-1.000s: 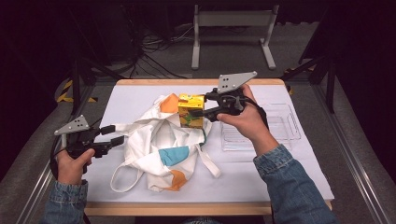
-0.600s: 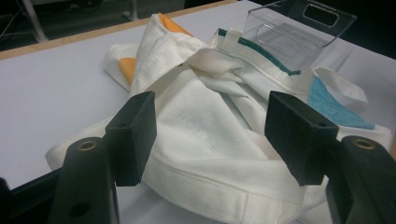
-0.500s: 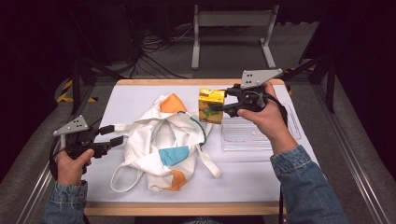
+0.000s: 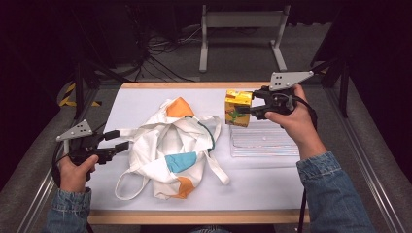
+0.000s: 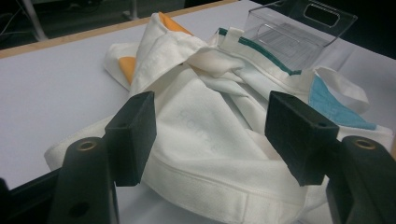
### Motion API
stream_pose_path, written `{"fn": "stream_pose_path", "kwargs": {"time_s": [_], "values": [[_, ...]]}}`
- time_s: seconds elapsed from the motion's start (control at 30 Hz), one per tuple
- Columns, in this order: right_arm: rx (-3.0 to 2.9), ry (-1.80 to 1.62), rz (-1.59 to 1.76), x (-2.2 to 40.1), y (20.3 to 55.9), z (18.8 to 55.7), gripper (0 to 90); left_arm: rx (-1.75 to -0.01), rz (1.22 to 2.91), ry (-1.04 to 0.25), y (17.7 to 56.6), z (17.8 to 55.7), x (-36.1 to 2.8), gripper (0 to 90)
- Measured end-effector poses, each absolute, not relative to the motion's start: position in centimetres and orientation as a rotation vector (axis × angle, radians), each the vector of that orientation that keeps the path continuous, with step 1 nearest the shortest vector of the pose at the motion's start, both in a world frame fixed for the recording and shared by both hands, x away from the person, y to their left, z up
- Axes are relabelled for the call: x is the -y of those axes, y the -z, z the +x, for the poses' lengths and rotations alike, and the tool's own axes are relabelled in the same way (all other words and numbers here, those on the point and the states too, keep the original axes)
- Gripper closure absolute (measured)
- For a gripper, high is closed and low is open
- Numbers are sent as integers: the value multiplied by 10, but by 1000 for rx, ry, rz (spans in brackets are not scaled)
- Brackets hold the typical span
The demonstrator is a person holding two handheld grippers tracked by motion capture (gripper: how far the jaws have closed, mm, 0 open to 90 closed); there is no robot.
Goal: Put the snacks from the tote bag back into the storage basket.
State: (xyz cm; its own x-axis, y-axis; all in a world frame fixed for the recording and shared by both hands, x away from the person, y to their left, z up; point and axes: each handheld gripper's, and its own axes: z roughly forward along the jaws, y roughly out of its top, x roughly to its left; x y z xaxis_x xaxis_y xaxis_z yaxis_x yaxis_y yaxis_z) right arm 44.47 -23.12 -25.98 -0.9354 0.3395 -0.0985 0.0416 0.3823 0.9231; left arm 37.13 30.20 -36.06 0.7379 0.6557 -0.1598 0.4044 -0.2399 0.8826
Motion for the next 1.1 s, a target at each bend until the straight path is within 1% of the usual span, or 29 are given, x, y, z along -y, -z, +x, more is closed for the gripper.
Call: {"fn": "stream_pose_path", "kwargs": {"time_s": [0.47,0.9,1.1], "values": [[-2390,-1542,352,259,272,447,514,-815,1871,-306,361,370,-302,349],[-2433,-1508,339,270,292,452,515,-841,1864,-321,361,360,-308,348],[-2464,-1507,343,273,308,455,515,-856,1855,-326,362,356,-312,348]]}}
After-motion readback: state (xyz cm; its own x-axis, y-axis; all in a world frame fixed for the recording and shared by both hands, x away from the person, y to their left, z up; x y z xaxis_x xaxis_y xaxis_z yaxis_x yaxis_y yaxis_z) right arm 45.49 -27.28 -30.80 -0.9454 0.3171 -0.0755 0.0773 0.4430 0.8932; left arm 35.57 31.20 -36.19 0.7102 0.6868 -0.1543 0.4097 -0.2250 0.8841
